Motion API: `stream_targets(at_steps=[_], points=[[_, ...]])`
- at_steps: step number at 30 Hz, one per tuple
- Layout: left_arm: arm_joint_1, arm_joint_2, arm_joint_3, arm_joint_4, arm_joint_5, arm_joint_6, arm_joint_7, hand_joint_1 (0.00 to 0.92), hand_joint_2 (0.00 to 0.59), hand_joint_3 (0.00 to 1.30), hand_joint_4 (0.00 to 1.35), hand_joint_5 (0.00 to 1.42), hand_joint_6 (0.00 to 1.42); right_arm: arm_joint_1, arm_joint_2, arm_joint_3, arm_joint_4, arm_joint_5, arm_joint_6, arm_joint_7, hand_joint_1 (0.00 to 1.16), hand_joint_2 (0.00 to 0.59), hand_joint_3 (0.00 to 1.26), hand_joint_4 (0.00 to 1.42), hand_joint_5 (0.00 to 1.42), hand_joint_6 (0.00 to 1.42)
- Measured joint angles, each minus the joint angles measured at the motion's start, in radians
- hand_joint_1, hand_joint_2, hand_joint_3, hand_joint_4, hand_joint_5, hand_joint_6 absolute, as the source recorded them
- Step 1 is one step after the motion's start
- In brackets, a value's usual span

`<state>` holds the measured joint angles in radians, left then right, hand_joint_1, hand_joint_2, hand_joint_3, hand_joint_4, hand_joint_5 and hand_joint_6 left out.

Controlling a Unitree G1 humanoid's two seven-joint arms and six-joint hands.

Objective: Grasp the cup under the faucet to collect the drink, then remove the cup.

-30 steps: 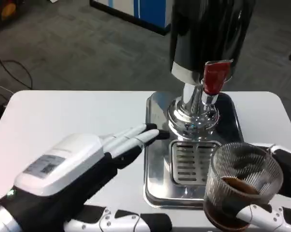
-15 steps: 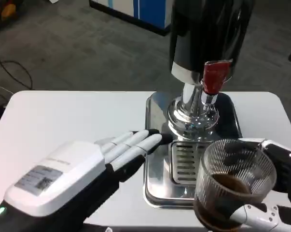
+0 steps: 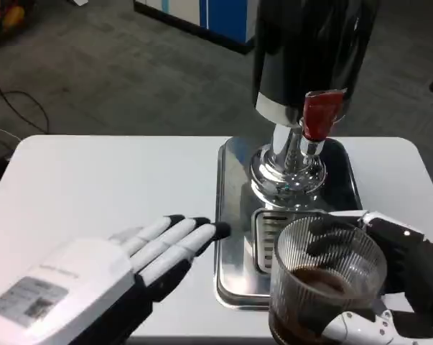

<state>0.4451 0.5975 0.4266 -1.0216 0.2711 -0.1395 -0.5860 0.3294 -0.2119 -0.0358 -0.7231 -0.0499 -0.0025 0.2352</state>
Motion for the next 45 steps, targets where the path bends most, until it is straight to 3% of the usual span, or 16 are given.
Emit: stream_targets(at_steps=[8,12,30,45], points=[[0.072,-0.048,0.054,0.000,-0.017,-0.072,-0.007,0.000,0.079,0.03,0.00,0.00,0.07,-0.006,-0.005,0.013,0.000,-0.007,0.001,0.004,0.84,0.174,0.99,1.19,1.42,1.42],[0.096,-0.066,0.069,0.000,-0.022,-0.099,-0.013,0.000,0.081,0.02,0.00,0.00,0.06,-0.011,-0.028,0.020,0.000,-0.020,0.001,0.011,0.84,0.174,0.99,1.19,1.42,1.42],[0.097,-0.092,0.073,0.000,0.013,-0.109,-0.029,0.000,0.086,0.02,0.00,0.00,0.06,-0.047,-0.044,0.032,0.007,-0.033,0.002,0.029,0.83,0.174,1.00,1.20,1.42,1.42],[0.118,-0.104,0.116,0.000,0.003,-0.108,-0.032,0.000,0.086,0.02,0.00,0.00,0.06,-0.100,-0.039,0.088,0.024,-0.060,0.027,0.032,0.83,0.177,1.00,1.21,1.42,1.42]])
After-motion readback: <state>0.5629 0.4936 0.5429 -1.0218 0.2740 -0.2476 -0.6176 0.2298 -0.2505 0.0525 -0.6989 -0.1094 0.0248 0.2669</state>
